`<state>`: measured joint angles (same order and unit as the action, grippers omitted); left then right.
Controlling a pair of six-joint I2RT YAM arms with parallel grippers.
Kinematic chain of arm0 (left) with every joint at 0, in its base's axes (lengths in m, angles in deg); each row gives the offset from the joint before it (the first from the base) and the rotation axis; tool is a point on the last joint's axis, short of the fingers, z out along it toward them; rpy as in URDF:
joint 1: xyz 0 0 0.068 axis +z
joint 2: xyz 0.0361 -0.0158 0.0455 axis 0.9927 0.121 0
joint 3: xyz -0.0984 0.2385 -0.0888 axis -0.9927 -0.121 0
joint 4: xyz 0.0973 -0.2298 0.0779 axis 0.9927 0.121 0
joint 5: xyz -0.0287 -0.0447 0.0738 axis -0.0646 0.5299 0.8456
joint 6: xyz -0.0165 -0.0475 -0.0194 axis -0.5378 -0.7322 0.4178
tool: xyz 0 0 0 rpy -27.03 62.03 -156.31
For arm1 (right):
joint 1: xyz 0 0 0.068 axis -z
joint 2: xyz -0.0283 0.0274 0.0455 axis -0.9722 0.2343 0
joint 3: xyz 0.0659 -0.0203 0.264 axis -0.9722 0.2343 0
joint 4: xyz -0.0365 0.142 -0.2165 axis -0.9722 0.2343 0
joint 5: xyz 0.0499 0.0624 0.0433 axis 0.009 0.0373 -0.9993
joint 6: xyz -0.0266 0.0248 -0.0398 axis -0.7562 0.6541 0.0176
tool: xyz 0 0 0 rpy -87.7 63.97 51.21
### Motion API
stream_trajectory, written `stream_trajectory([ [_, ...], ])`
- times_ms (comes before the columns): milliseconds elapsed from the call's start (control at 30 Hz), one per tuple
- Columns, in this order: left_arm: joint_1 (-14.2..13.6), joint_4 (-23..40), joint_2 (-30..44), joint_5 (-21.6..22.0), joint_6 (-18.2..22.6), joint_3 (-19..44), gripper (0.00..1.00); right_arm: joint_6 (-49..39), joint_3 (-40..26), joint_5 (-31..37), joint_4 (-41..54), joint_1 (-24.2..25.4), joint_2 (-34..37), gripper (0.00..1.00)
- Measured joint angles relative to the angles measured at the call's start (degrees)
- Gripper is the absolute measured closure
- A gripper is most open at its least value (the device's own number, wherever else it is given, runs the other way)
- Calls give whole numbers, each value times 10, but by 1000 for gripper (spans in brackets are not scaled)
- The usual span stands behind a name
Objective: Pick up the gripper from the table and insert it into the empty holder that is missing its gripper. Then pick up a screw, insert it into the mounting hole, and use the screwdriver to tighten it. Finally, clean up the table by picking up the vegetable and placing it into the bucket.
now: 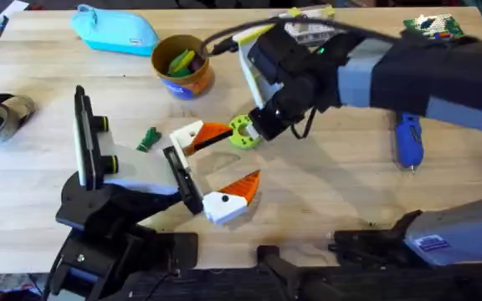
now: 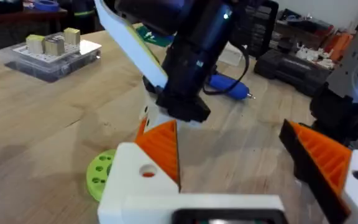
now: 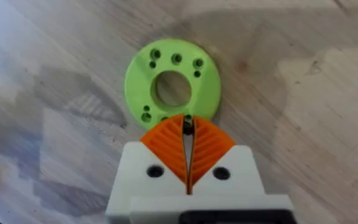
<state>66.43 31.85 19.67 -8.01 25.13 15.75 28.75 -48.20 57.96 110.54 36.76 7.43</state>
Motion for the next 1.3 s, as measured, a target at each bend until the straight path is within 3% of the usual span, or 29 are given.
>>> stream_trajectory([
  [333, 0, 0, 0, 0, 0, 0, 12, -36, -209, 3, 171, 18, 0, 995],
  [633, 0, 0, 0, 0, 0, 0, 12, -68, -361, -1, 237, -59, 0, 995],
  [933, 0, 0, 0, 0, 0, 0, 12, -75, -383, -34, 240, -154, 0, 995],
  [1300, 0, 0, 0, 0, 0, 0, 12, -76, -384, -39, 267, -178, 17, 995],
])
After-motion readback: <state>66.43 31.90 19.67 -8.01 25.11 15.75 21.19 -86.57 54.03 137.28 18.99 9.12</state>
